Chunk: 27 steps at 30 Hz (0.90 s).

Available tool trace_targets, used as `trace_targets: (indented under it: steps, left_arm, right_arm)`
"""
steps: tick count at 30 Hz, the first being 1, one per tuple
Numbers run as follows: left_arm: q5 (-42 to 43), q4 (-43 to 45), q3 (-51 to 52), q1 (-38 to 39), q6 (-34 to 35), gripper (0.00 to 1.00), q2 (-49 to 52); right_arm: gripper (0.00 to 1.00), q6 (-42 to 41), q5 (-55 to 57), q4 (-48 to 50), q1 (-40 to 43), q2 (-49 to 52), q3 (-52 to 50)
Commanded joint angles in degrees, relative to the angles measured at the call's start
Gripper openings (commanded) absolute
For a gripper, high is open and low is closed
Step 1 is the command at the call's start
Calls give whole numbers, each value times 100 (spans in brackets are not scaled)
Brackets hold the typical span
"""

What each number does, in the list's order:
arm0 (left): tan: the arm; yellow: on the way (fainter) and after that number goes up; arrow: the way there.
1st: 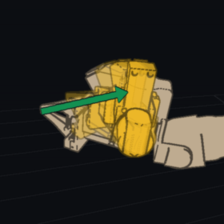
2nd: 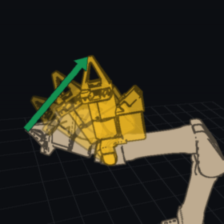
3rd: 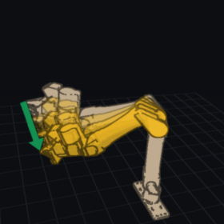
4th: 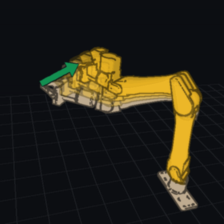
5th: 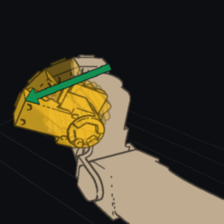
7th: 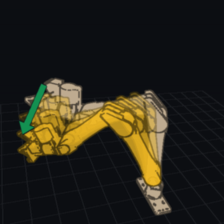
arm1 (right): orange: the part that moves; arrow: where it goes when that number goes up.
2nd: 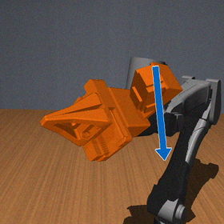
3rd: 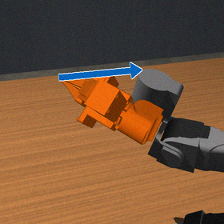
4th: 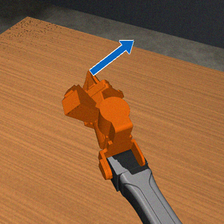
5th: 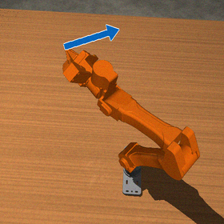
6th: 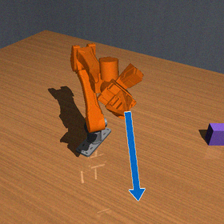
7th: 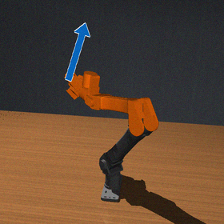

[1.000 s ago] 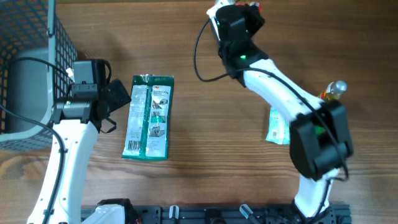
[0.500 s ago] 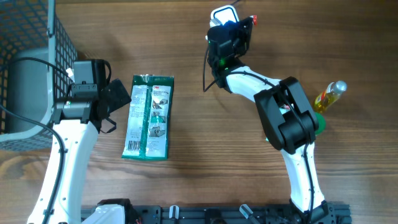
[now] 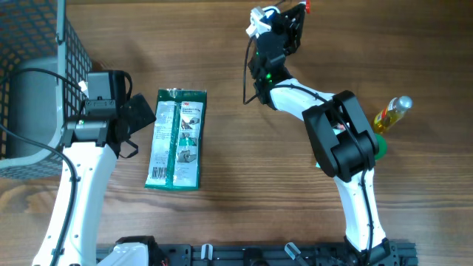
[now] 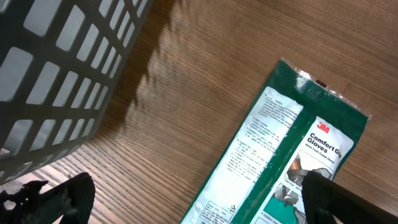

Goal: Scan the item barcode
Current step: 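Hold the red snack stick's end up to the white scanner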

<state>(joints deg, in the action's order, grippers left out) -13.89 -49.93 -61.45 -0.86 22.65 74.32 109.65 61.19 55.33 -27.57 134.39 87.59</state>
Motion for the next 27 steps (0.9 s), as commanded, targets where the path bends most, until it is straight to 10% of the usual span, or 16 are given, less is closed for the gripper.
trace_targets:
  steps: [1, 5, 17, 23, 27]
  left_arm:
    - [-74, 13, -52, -22, 55, 100, 4]
    - [-72, 13, -52, -22, 55, 100, 4]
    - [-72, 13, -52, -22, 55, 100, 4]
    - [-74, 13, -52, -22, 55, 100, 4]
    - [-74, 13, -52, -22, 55, 100, 4]
  right_arm:
    - [4, -682, 96, -63, -68, 31, 55]
    - [4, -1130, 479, -1663, -157, -260, 48]
    - [4, -8367, -3230, -9842, -46, -3147, 48]
    - [4, -11304, -5637, -11202, 575, -3259, -94]
    - [4, -11811, -6537, -11208, 621, -3259, -243]
